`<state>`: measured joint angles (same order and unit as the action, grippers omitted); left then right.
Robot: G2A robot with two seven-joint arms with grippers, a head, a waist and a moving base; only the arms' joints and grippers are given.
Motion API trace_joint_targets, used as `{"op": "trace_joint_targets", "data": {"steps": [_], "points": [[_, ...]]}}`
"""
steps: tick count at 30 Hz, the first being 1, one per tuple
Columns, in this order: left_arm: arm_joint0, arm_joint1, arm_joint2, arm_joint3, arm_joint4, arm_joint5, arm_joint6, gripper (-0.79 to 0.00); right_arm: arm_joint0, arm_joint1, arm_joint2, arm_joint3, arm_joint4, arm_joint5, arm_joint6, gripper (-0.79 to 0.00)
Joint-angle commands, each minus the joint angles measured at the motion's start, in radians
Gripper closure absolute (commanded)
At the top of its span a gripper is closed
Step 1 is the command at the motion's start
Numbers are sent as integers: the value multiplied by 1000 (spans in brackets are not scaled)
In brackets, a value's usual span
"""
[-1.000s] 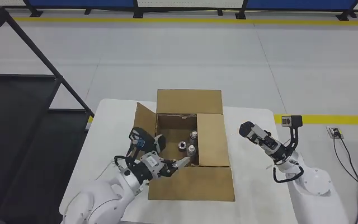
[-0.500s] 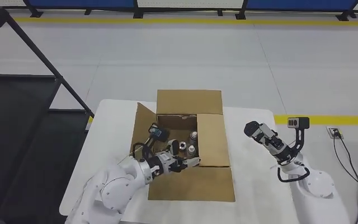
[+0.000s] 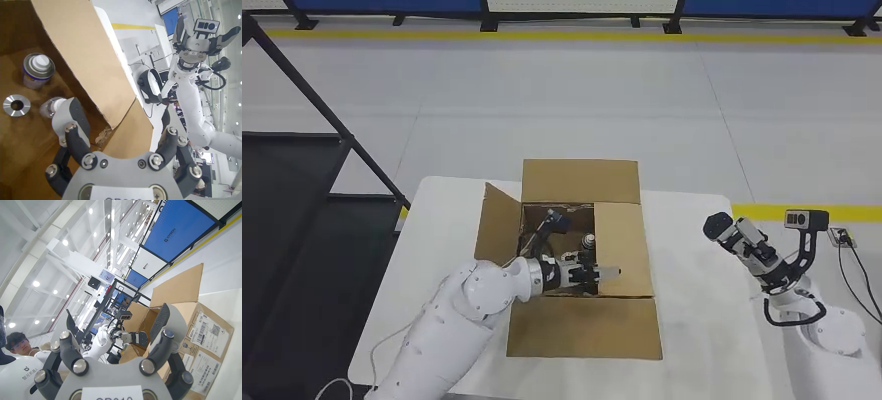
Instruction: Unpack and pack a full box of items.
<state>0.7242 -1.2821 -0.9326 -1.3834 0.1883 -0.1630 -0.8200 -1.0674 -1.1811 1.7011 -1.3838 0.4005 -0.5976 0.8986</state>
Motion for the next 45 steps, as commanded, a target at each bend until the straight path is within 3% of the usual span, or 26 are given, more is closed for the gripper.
{"op": "trace_joint_targets", "data": {"steps": [1, 8, 17, 21, 28, 31, 37, 45], "points": [[-28, -13, 36, 38, -8, -2, 11, -785, -1, 3, 3, 4, 6, -3, 0, -785], [-91, -52, 104, 112, -51, -27, 74, -785, -11, 11, 9, 7, 14, -12, -6, -785], [-85, -56, 89, 47, -41, -23, 103, -785, -9, 21, 12, 9, 22, -13, -5, -785], [-83, -61, 93, 46, -41, -10, 119, -785, 10, 32, 4, 42, 0, 41, 70, -785], [-76, -71, 100, 59, -40, -11, 146, -785, 63, 60, -17, 173, -55, 112, 315, -785], [-69, -75, 98, 58, -45, -12, 183, -785, 89, 64, -44, 250, -86, 106, 338, -785], [-45, -83, 90, 38, -59, -6, 250, -785, 151, 59, -105, 390, -134, 85, 260, -785], [-21, -95, 87, 23, -69, 13, 319, -785, 201, 48, -193, 482, -60, 39, 360, -785]]}}
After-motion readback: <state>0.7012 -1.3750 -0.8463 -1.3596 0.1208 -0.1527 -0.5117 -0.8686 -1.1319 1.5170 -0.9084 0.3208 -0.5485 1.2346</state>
